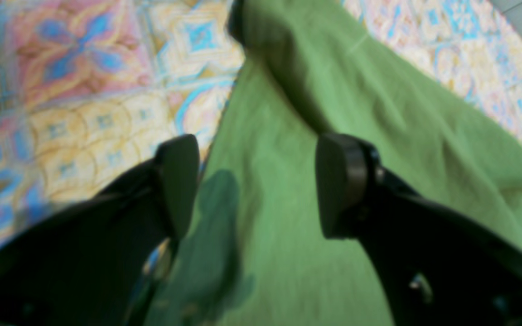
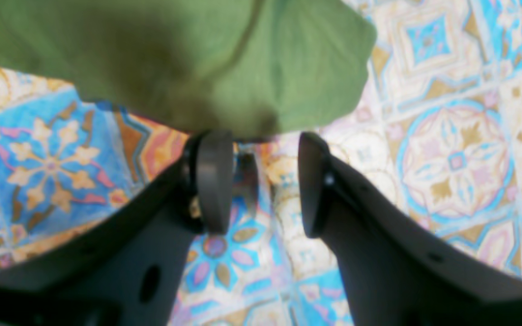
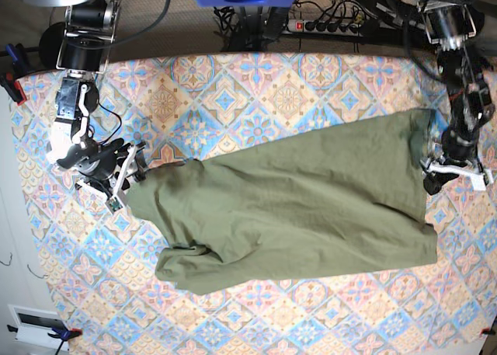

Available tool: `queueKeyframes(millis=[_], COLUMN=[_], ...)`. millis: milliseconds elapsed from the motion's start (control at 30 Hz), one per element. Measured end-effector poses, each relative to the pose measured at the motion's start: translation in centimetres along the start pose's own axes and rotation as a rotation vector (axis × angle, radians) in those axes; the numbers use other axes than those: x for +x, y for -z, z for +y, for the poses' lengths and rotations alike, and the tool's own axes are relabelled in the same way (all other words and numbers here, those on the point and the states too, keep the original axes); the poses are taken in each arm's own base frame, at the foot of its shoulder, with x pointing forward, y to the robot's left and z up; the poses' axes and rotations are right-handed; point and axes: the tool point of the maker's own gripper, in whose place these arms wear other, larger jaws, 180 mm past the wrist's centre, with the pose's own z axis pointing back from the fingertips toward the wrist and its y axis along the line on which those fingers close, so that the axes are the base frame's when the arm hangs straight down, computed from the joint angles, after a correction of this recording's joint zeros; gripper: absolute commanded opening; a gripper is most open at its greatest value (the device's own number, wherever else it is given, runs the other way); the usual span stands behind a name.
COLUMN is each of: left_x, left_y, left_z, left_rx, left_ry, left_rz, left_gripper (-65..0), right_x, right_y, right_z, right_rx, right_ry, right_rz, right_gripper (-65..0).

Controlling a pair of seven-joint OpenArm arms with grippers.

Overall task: Layout the t-shirt on the table in an organized manner, then fold the t-shirt properly
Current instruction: 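Hold the shirt corners with both grippers and straighten its edge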

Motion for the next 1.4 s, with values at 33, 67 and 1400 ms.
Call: queueKeyframes(millis=[33, 67, 1400], left_x=[-0.1, -0.3, -9.7], left_y=[-1.3, -2.4, -4.0], left_z=[-0.2, -0.2, 7.0], left_rx=[-0.012, -0.017, 0.15], left_ry=[0.016, 0.023, -0.04], left_rz=[-0.005, -0.009, 0.237], left_gripper=[-31.5, -31.6, -31.7], right_x=[0.0, 0.0, 0.2], right_y=[0.0, 0.0, 0.0], right_z=[0.0, 0.1, 0.2], right_rx=[0.002, 0.004, 0.007], right_ry=[0.001, -0.001, 0.002], right_rz=[-0.001, -0.001, -0.009], right_gripper=[-42.2, -42.2, -42.2])
